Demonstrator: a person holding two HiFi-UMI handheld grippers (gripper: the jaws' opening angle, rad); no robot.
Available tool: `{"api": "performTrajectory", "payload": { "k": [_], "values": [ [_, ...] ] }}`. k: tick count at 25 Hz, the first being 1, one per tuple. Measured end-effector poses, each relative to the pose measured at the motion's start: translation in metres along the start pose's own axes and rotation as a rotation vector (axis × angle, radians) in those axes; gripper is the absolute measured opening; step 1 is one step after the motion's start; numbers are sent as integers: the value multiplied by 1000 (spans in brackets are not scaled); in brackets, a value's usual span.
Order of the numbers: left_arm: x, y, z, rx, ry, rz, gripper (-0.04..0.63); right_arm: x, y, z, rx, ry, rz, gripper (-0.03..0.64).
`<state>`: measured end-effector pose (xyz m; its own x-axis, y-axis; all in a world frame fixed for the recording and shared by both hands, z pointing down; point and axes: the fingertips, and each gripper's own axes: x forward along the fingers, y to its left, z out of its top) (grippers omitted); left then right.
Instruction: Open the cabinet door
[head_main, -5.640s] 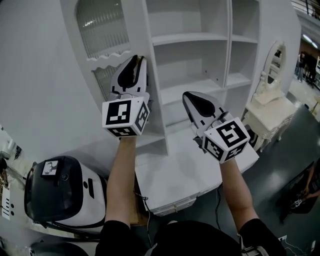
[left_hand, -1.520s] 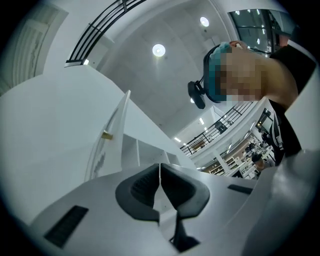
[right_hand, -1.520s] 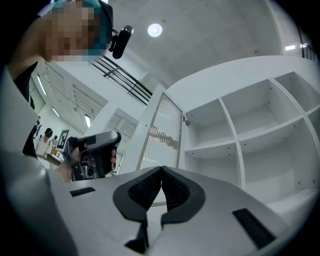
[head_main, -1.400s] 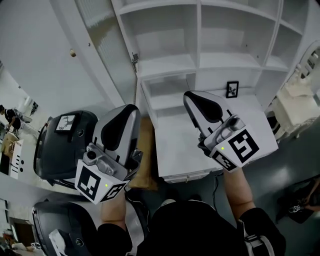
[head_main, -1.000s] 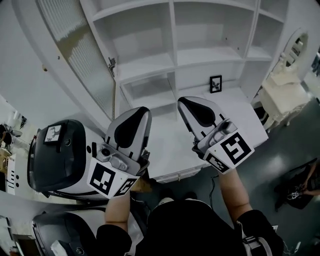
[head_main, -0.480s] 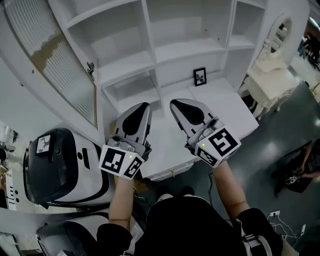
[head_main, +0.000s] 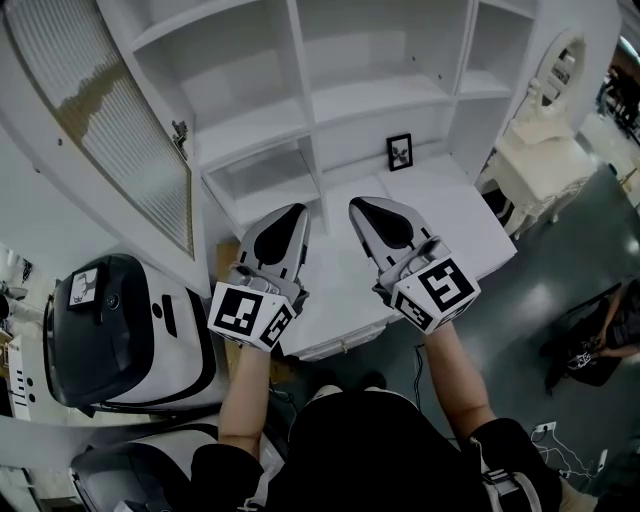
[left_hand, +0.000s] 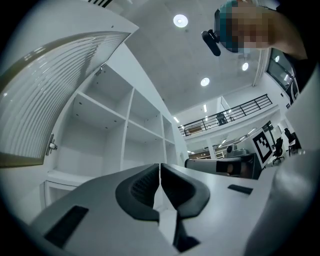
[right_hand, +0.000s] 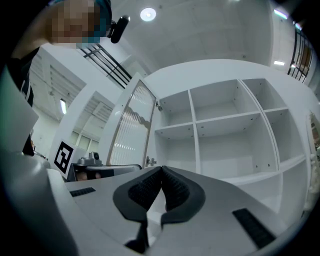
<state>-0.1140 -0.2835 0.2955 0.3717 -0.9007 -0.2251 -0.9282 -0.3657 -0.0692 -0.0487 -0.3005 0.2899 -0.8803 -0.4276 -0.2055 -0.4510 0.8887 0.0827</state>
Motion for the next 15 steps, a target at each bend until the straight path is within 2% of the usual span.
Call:
{"api": "performTrajectory", "payload": {
  "k": [15],
  "values": [
    [8, 7, -6, -11, 6, -4, 29, 2, -11, -6, -50, 25, -22, 15]
  ]
}}
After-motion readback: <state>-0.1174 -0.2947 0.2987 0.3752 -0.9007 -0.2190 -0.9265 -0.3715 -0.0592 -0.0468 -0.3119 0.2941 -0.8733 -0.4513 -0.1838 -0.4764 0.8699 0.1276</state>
